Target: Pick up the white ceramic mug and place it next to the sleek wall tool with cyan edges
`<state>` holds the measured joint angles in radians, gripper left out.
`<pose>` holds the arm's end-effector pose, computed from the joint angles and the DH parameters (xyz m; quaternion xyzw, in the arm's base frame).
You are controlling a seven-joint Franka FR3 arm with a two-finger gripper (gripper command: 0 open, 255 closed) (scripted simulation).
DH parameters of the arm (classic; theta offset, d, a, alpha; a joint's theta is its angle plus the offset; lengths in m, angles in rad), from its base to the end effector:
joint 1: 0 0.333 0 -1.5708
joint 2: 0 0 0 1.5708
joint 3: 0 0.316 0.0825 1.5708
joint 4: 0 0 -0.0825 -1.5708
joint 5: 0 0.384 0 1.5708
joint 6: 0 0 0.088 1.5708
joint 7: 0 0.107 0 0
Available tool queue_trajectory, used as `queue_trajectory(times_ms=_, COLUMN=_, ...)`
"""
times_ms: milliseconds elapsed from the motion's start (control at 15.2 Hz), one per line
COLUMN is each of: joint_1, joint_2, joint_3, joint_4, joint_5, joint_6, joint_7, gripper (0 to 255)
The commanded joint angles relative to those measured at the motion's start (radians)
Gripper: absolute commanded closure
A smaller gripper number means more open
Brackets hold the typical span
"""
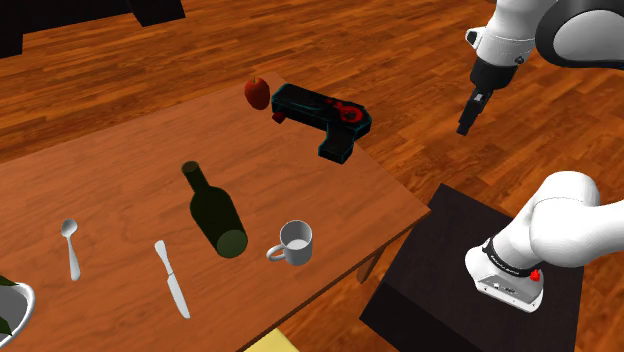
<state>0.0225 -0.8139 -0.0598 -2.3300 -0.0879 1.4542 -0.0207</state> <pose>0.2868 -0.0272 0.6006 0.9993 -0.0020 -0.0319 0.0214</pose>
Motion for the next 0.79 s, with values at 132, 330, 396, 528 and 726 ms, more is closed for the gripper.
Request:
queue_trajectory(times_ms=132, joint_1=0.013, joint_2=0.008, joint_3=0.035, joint_4=-0.027, joint_5=0.032, joint_6=0.046, joint_7=0.044, gripper=0)
queue_trajectory(times_ms=330, joint_1=0.033, joint_2=0.031, joint_3=0.088, joint_4=-0.058, joint_5=0.077, joint_6=0.118, joint_7=0.109, gripper=0)
queue_trajectory(times_ms=396, joint_1=0.04, joint_2=0.042, joint_3=0.107, joint_4=-0.066, joint_5=0.091, joint_6=0.143, joint_7=0.13, gripper=0)
queue_trajectory(times_ms=528, joint_1=0.053, joint_2=0.067, joint_3=0.143, joint_4=-0.078, joint_5=0.117, joint_6=0.193, joint_7=0.171, gripper=0)
queue_trajectory(times_ms=726, joint_1=0.072, joint_2=0.114, joint_3=0.198, joint_4=-0.086, joint_5=0.153, joint_6=0.271, joint_7=0.232, gripper=0)
